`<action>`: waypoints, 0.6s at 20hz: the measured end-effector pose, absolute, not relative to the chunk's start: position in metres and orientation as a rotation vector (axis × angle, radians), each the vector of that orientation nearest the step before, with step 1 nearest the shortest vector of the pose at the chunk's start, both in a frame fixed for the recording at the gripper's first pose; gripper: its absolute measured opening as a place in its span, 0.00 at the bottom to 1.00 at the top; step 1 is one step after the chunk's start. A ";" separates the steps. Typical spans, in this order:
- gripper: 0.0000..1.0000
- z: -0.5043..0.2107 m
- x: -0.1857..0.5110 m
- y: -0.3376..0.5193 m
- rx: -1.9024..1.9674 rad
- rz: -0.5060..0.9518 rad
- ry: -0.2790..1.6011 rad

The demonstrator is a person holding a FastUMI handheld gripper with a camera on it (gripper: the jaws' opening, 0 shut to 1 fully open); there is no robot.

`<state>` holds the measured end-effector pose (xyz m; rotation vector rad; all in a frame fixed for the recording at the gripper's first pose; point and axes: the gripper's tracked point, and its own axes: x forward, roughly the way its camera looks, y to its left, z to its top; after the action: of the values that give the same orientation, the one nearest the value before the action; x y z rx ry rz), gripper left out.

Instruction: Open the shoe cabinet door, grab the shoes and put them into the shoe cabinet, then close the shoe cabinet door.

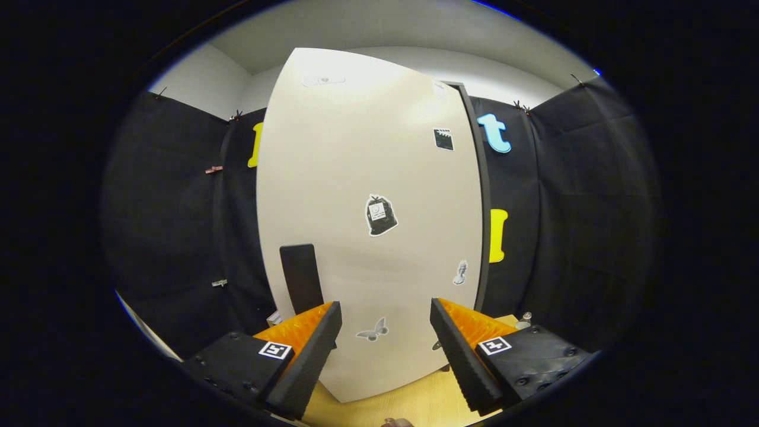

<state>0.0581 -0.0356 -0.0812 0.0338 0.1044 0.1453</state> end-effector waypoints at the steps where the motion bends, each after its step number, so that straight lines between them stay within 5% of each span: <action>1: 0.98 -0.081 0.059 -0.031 0.030 0.150 0.105; 12: 0.98 -0.075 0.033 -0.006 0.014 0.178 0.095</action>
<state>0.0331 -0.0055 -0.0746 0.0139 0.0951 0.1776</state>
